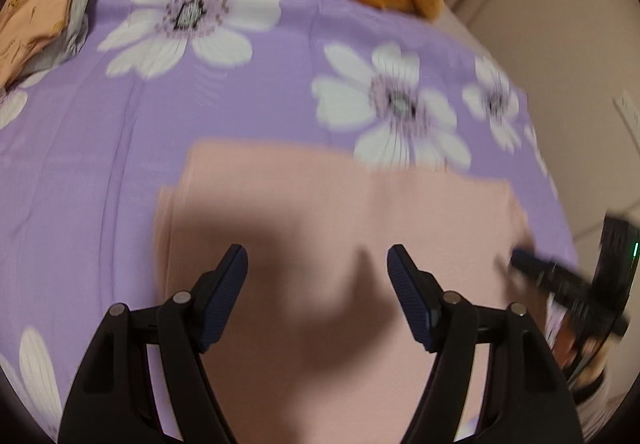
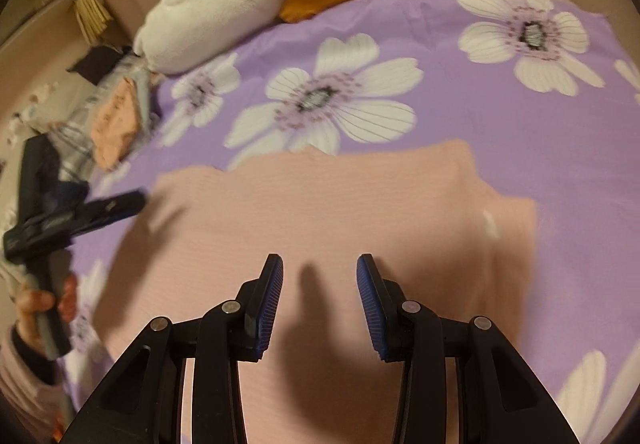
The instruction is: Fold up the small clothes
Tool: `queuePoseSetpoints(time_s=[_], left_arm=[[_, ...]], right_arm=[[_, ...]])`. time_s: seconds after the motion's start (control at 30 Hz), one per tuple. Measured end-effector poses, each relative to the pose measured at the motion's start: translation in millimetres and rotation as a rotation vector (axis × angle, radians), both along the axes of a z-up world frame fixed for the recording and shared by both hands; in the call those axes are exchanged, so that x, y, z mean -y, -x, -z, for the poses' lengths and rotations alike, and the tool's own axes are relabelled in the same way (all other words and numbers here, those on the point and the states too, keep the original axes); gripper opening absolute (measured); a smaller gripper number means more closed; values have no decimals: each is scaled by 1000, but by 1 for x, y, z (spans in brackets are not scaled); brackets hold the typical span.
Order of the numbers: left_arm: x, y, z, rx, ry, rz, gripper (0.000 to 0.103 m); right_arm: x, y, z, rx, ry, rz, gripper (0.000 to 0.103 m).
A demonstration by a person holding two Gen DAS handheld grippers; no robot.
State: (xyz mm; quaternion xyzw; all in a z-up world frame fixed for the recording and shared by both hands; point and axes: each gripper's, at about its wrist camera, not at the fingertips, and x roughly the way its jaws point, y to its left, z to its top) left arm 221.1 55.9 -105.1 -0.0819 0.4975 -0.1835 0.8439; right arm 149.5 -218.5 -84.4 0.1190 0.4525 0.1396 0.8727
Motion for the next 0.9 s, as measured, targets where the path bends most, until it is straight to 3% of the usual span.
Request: queuePoseSetpoints(time_s=[0.2, 0.3, 0.4, 0.73, 0.9], left_arm=[[-10, 55, 25, 23, -107, 51, 71], [-11, 77, 29, 46, -145, 70, 71], [-6, 98, 32, 62, -206, 85, 71], [-8, 127, 33, 52, -237, 53, 72], [-6, 138, 33, 49, -251, 43, 72]], right_arm=[[6, 32, 2, 6, 117, 16, 41], [7, 51, 6, 10, 206, 23, 41], [9, 66, 9, 6, 235, 29, 41], [25, 105, 22, -41, 227, 84, 41], [35, 117, 24, -60, 165, 120, 41]])
